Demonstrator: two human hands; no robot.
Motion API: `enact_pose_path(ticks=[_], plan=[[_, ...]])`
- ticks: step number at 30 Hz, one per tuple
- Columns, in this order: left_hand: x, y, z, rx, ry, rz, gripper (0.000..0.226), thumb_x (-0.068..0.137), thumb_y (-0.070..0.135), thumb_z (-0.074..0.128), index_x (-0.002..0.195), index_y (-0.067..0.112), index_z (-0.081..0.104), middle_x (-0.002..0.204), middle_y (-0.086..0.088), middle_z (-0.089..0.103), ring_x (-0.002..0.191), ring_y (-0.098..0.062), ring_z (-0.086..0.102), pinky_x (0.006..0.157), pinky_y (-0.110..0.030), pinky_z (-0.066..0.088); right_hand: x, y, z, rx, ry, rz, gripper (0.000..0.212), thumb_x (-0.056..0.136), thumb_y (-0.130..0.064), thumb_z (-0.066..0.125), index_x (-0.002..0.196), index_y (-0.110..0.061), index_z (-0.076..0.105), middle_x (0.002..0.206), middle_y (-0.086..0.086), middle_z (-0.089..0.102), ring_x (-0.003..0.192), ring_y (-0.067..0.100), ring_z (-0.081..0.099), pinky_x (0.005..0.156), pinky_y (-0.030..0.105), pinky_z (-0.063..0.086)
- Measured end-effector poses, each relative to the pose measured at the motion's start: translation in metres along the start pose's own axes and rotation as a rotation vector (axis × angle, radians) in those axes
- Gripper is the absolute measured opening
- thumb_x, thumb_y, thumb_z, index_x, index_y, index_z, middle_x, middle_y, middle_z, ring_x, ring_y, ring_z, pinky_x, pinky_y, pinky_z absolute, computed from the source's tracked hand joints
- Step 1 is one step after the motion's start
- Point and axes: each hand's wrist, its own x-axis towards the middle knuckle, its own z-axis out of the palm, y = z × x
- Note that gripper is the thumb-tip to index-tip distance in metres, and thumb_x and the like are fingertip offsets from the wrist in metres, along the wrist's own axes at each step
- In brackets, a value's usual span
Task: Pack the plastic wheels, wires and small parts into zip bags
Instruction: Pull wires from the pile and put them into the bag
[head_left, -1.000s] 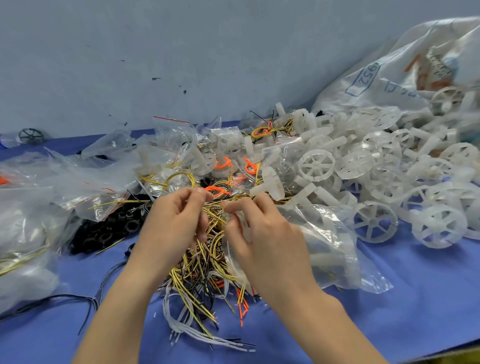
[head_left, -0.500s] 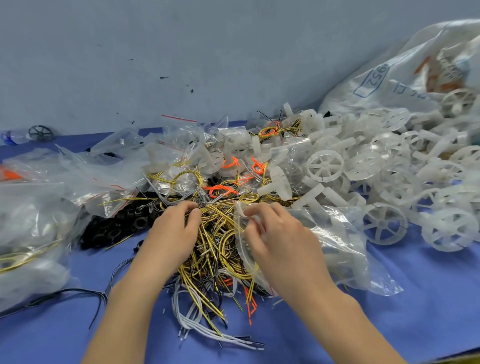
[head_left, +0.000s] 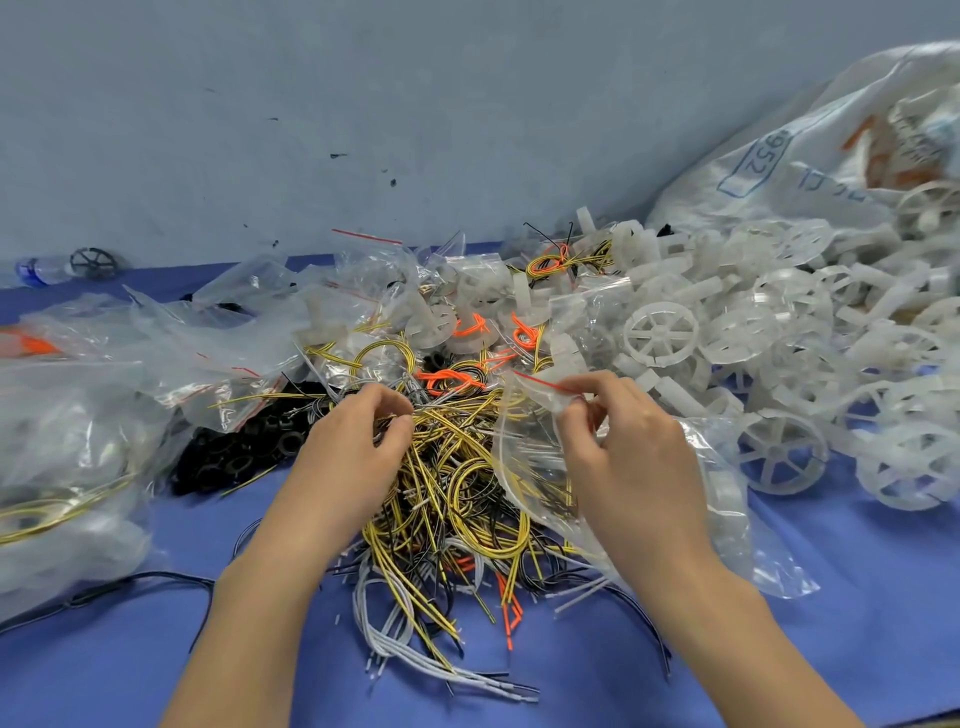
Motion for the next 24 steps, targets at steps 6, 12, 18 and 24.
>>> enact_pose_path(ticks=[6, 12, 18, 24], plan=[[-0.006, 0.015, -0.005, 0.04, 0.015, 0.105, 0.009, 0.097, 0.032, 0.053, 0.102, 0.033, 0.06, 0.113, 0.015, 0.056, 0.112, -0.006, 0.047, 0.089, -0.025, 0.032, 0.002, -0.002, -0.004, 0.065, 0.071, -0.003, 0.015, 0.094, -0.026, 0.052, 0.099, -0.034, 0.064, 0.089, -0.013, 0.061, 0.072, 0.009, 0.055, 0.064, 0.035, 0.043], [-0.014, 0.031, 0.005, 0.165, -0.126, 0.323, 0.025, 0.095, 0.037, 0.055, 0.119, 0.043, 0.057, 0.128, 0.019, 0.048, 0.128, -0.007, 0.033, 0.105, -0.031, 0.027, 0.005, -0.001, -0.009, 0.102, 0.11, 0.01, 0.016, 0.094, -0.024, 0.052, 0.099, -0.033, 0.065, 0.09, -0.013, 0.061, 0.068, 0.009, 0.056, 0.062, 0.034, 0.045], [-0.016, 0.03, 0.024, 0.417, -0.294, 0.37, 0.037, 0.096, 0.043, 0.05, 0.133, 0.047, 0.046, 0.136, 0.018, 0.041, 0.137, -0.011, 0.022, 0.116, -0.046, 0.014, 0.005, -0.001, -0.01, 0.119, 0.103, 0.008, 0.017, 0.094, -0.022, 0.053, 0.1, -0.032, 0.066, 0.09, -0.012, 0.061, 0.07, 0.013, 0.057, 0.065, 0.04, 0.049], [-0.014, 0.034, 0.018, 0.357, -0.192, 0.363, 0.015, 0.096, 0.041, 0.053, 0.11, 0.041, 0.059, 0.11, 0.02, 0.048, 0.125, -0.01, 0.037, 0.119, -0.048, 0.009, 0.006, 0.0, -0.012, 0.133, 0.109, 0.014, 0.018, 0.094, -0.022, 0.053, 0.1, -0.032, 0.066, 0.09, -0.013, 0.06, 0.07, 0.013, 0.057, 0.066, 0.04, 0.05]])
